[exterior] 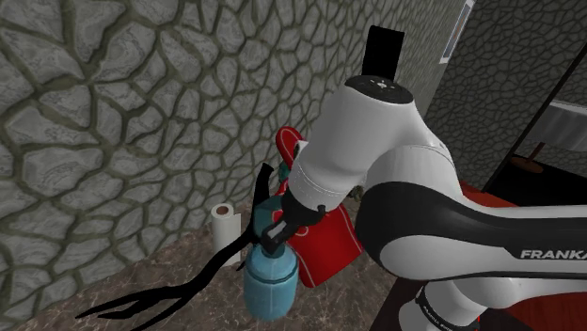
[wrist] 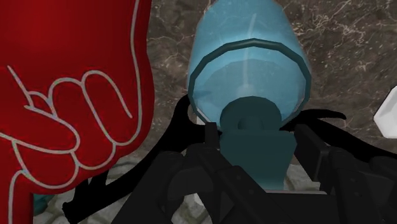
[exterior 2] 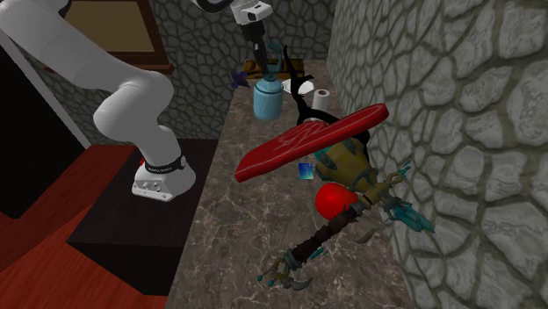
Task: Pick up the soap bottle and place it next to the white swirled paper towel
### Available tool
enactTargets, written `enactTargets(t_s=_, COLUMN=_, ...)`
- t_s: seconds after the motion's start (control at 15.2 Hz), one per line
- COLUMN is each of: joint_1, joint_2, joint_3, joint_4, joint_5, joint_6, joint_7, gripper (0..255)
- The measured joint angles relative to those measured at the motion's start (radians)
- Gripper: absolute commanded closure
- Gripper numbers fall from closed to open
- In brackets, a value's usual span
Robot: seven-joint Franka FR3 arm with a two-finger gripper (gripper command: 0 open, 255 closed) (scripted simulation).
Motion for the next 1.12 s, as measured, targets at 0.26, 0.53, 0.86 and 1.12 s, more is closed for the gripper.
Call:
enactTargets(t_s=0.26, joint_1=-0.004, joint_2=0.021, joint_3=0.035, joint_4=-0.040, joint_5=0.016, joint_6=0.063, joint_7=0.004, gripper=255)
enactTargets(t_s=0.53, joint_1=-0.005, joint_2=0.038, joint_3=0.061, joint_4=-0.075, joint_5=0.029, joint_6=0.116, joint_7=0.006, gripper=255)
enactTargets(t_s=0.86, joint_1=-0.015, joint_2=0.071, joint_3=0.104, joint_4=-0.108, joint_5=0.043, joint_6=0.184, joint_7=0.014, gripper=255)
enactTargets(t_s=1.12, joint_1=-0.016, joint_2=0.073, joint_3=0.107, joint_4=-0.110, joint_5=0.044, joint_6=0.190, joint_7=0.015, gripper=255)
